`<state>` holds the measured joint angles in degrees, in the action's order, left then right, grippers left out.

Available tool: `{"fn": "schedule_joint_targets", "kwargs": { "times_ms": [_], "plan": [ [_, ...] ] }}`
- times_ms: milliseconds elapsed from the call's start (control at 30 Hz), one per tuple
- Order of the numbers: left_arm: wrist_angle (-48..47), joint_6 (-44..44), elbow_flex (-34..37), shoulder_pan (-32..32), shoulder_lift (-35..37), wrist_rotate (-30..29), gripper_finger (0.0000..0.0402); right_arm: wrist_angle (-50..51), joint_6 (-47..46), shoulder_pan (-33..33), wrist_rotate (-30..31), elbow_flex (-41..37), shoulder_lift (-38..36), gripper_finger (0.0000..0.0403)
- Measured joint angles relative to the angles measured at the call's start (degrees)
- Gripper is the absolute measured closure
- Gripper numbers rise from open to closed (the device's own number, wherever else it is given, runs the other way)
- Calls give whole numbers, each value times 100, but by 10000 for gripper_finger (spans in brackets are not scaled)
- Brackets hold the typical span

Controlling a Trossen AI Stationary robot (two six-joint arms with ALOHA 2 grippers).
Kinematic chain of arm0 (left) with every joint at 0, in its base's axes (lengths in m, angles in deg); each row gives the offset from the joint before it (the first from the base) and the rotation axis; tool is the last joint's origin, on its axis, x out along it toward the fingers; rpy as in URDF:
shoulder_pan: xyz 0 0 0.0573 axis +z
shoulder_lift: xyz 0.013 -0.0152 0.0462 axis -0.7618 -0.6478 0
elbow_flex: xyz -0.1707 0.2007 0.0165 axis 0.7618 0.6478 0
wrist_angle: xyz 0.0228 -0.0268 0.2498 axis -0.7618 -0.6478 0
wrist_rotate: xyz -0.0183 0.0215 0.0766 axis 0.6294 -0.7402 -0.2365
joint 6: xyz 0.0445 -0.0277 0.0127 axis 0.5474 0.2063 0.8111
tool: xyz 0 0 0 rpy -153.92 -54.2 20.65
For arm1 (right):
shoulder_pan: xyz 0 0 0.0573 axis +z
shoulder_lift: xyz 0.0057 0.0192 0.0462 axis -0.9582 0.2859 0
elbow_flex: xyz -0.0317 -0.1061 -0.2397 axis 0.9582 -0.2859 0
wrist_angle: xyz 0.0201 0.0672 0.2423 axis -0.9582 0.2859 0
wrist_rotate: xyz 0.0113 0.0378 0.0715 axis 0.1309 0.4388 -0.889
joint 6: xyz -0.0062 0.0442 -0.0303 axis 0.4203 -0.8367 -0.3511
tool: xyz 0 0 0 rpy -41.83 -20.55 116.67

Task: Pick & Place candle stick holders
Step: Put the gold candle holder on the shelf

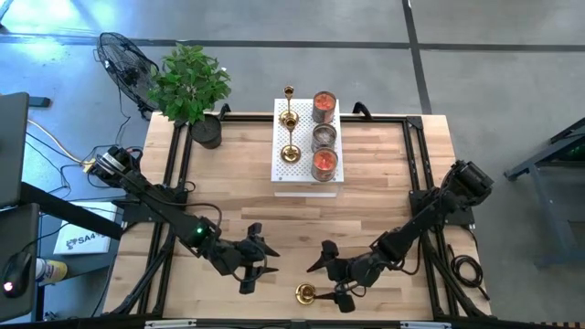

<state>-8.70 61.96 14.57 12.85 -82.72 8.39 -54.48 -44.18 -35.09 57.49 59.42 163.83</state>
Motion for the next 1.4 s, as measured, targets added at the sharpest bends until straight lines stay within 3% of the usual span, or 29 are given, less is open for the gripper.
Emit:
{"fn": "schedule_joint_targets", "kwargs": {
  "times_ms": [1400],
  "plan": [
    [-63, -2, 0, 0, -2, -7, 220, -288, 120, 34, -58, -6, 0, 64]
  ]
}}
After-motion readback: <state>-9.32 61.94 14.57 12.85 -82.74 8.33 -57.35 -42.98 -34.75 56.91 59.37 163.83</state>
